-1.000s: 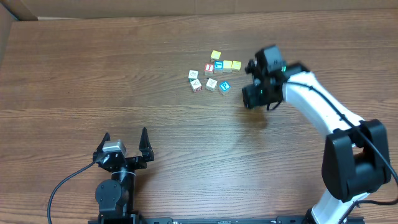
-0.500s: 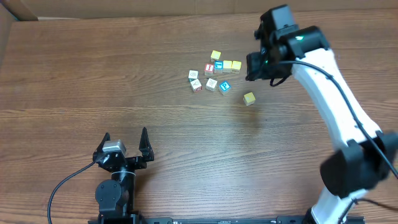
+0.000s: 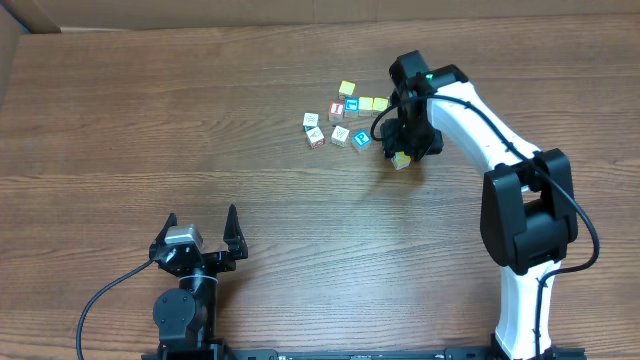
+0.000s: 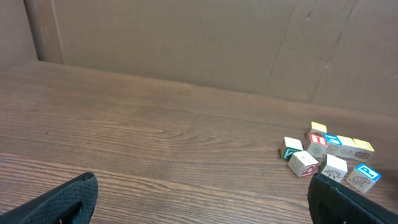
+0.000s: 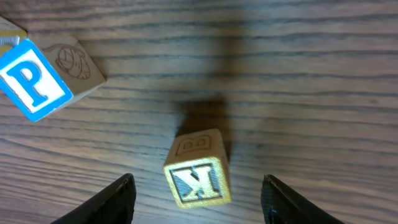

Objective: Flip 5 blocks
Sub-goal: 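Lift the yellow block and rotate it with the right gripper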

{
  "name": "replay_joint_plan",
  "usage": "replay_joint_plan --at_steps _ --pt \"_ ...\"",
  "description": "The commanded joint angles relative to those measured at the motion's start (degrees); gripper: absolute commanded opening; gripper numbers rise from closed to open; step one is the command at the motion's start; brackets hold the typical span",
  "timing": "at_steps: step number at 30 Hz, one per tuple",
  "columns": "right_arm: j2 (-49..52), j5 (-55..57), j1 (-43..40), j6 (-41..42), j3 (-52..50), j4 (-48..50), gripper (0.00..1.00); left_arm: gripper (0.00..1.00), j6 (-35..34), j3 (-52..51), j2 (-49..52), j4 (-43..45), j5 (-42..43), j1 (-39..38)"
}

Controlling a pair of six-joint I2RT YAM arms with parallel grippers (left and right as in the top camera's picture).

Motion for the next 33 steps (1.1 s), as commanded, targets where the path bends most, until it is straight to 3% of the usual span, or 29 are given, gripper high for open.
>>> replay_joint_plan --at_steps 1,5,18,22,26,33 --pt "-0.6 0.0 0.8 0.0 -2.8 1.5 0.64 1.0 1.0 -0.2 -0.6 0.1 0.6 -0.3" --pt "-0.6 0.5 0.8 0.0 -5.5 4.6 0.61 1.0 1.0 -0.2 -0.6 0.1 0.6 -0.4" --pt "-0.7 0.4 0.8 0.0 -5.1 7.0 0.36 1.0 1.0 -0.2 -0.6 0.1 0.6 -0.4" --pt "-0.9 0.4 0.8 0.0 -1.8 3.9 0.36 1.0 1.0 -0.2 -0.6 0.1 0.6 -0.3" --pt "-0.9 0.4 0.8 0.0 -1.3 3.5 0.5 1.0 1.0 -0.2 -0.6 0.1 0.6 -0.4" --pt "-0.9 0.4 0.8 0.0 -1.4 3.5 0.52 1.0 1.0 -0.2 -0.6 0.1 0.6 -0.3"
